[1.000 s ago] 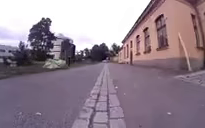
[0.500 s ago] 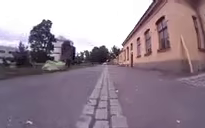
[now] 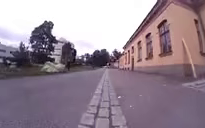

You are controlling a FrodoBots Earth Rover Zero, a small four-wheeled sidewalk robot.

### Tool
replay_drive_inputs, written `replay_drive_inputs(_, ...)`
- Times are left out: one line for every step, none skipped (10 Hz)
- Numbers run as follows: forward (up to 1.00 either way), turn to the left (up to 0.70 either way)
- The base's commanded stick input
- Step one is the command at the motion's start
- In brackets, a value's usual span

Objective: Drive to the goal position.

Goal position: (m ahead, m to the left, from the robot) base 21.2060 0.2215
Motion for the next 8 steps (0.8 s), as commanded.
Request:
replay_drive_inputs(0.45, 0.00)
replay_drive_inputs(0.45, 0.00)
replay_drive_inputs(0.45, 0.00)
replay_drive_inputs(0.45, 0.00)
replay_drive_inputs(0.45, 0.00)
replay_drive_inputs(0.45, 0.00)
replay_drive_inputs(0.45, 0.00)
replay_drive_inputs(0.45, 0.00)
